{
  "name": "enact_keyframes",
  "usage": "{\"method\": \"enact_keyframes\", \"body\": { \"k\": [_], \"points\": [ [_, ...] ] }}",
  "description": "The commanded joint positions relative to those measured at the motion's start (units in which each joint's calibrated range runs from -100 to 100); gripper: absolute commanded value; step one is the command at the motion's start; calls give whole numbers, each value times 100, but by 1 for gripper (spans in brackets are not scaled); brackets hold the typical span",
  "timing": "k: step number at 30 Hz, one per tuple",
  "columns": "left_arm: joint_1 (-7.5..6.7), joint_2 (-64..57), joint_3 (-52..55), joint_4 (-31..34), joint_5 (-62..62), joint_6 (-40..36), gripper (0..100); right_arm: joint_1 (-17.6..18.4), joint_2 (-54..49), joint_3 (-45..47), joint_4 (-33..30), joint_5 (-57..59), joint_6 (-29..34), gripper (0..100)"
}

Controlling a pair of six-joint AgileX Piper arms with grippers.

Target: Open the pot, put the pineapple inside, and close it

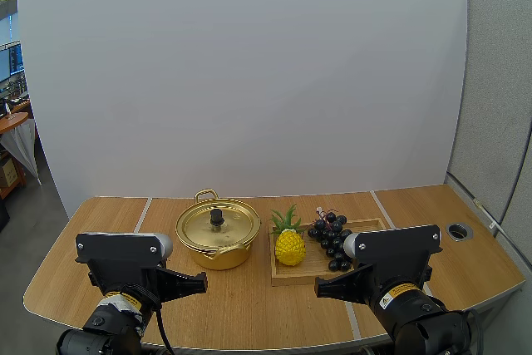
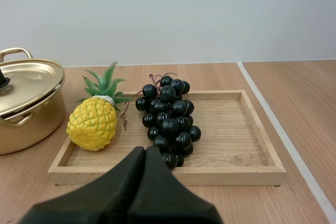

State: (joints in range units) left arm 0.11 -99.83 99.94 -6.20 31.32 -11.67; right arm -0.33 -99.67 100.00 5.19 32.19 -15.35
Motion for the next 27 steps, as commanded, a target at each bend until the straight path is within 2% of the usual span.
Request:
{"method": "enact_keyframes", "body": {
  "k": [1,5,12,16,19,27],
  "points": [
    [-5,-17,6,63,-60,2,0,14,-33,0,-37,-110,-33,0],
    [-5,-17,-164,63,-60,27,0,14,-33,-46,-230,-245,-33,0],
    [-5,-17,-1406,91,69,295,0,14,-33,-1224,-245,-203,-33,0],
    [-5,-17,-2066,91,69,331,0,14,-33,-1945,-245,238,-33,0],
    [-5,-17,-2541,91,198,365,0,14,-33,-2444,-245,848,-33,0],
    [-5,-17,-3775,3,2411,365,0,14,-33,-3605,-245,3068,-33,0]
  ]
}}
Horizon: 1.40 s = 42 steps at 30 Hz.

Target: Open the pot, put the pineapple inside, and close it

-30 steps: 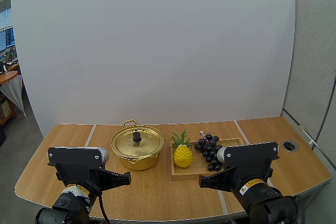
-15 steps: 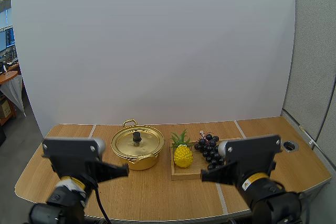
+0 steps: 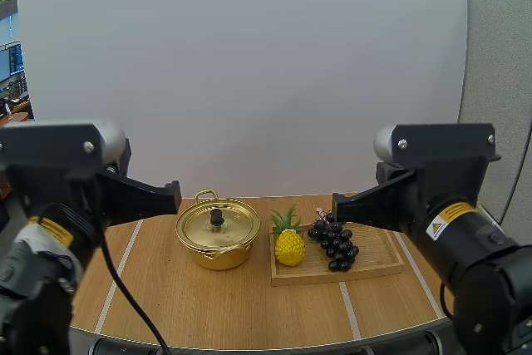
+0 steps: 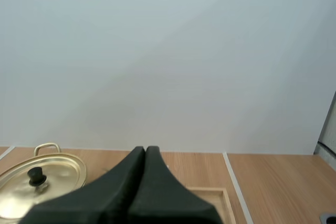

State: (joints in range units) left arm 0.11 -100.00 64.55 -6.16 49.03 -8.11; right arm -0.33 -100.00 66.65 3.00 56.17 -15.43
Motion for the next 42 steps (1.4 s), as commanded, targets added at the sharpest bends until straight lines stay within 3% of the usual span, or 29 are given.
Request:
{"method": "enact_keyframes", "body": {
  "k": [1,10,17,24,27,30,31,37,40,42],
  "points": [
    [-5,0,-332,-1,934,8,0,14,0,-359,8,863,-25,0],
    [-5,209,-709,-1,2178,8,0,14,397,-960,275,2016,-25,0],
    [-5,1800,-949,-66,2581,8,0,14,1890,-1265,458,2774,-25,0],
    [-5,3140,-1048,-82,2581,8,0,14,3099,-1276,458,2775,-35,0],
    [-5,3508,-1048,-82,2581,8,7,14,3399,-1276,447,2775,-35,0],
    [-5,3750,-1048,-41,2563,8,27,14,3538,-1276,447,2775,-35,0],
    [-5,3831,-1048,-23,2563,8,37,14,3551,-1276,447,2775,-35,3],
    [-5,3950,-1048,32,2320,263,100,14,3538,-1276,447,2775,-35,66],
    [-5,3950,-1048,32,2320,609,100,14,3538,-1276,528,2775,-25,99],
    [-5,3950,-1048,32,2320,991,100,14,3538,-1276,528,2775,-25,100]
  ]
}}
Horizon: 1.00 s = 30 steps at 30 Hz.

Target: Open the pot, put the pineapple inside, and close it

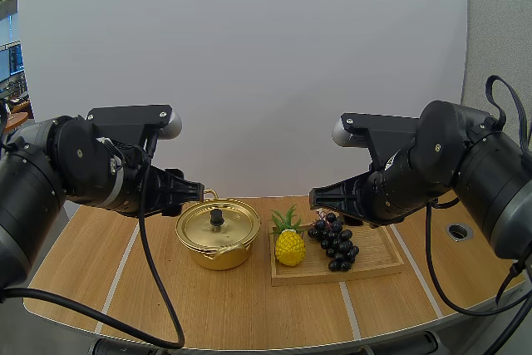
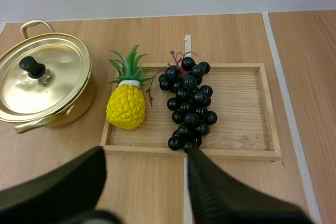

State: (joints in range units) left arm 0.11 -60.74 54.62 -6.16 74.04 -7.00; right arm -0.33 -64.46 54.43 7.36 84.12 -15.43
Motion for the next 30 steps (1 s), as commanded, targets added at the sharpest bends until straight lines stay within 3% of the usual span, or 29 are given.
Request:
{"method": "enact_keyframes", "body": {
  "k": [1,4,9,12,30],
  "points": [
    [-5,51,-54,-31,-182,1094,100,14,-16,-54,91,-20,-36,100],
    [-5,154,-54,-376,-219,1728,100,14,-16,-54,91,-20,-36,100],
    [-5,769,-54,-1610,-243,3096,100,14,-16,-54,91,-20,-36,100],
    [-5,1402,-106,-1852,-260,3576,100,14,-16,-54,91,-20,-36,100],
    [-13,5058,-1993,-1930,-254,3921,100,14,-16,-54,324,-20,-36,100]
  ]
}}
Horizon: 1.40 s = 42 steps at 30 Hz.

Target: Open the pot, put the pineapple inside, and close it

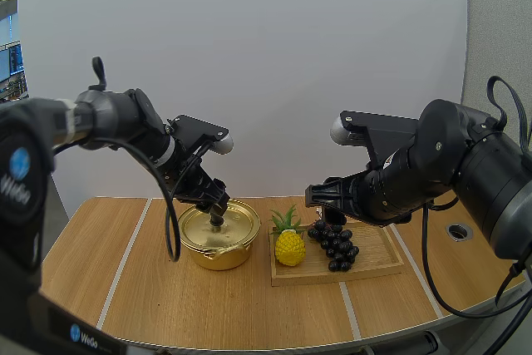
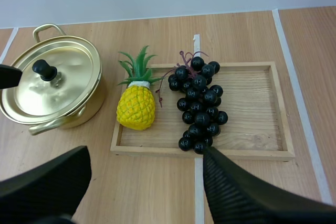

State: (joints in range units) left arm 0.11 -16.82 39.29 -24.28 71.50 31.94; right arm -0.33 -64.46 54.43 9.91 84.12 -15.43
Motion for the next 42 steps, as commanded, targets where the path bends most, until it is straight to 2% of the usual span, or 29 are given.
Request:
{"method": "enact_keyframes", "body": {
  "k": [1,8,14,16,36,37,39,40,42],
  "points": [
    [-13,793,-546,-117,0,27,100,14,-16,-54,69,-20,-36,100],
    [-26,1433,-923,-117,-34,58,100,14,-16,-54,69,-20,-36,100],
    [-242,1814,-1107,17,-245,1,100,14,-16,-54,68,-54,-36,100],
    [-274,1850,-1107,27,-399,1,100,14,-16,-54,68,-54,-36,100],
    [-274,2127,-1107,372,-210,-259,100,14,-16,-54,80,-93,-36,100],
    [-274,2127,-1107,372,-209,-259,89,14,-16,-54,80,-93,-36,100],
    [-274,2127,-1107,372,-196,-259,55,14,-16,-54,80,-93,-36,100],
    [-274,2127,-1107,372,-196,-259,46,14,-16,-54,80,-93,-36,100],
    [-274,2127,-1107,372,-175,-259,19,14,-16,-54,80,-93,-36,100]
  ]
}}
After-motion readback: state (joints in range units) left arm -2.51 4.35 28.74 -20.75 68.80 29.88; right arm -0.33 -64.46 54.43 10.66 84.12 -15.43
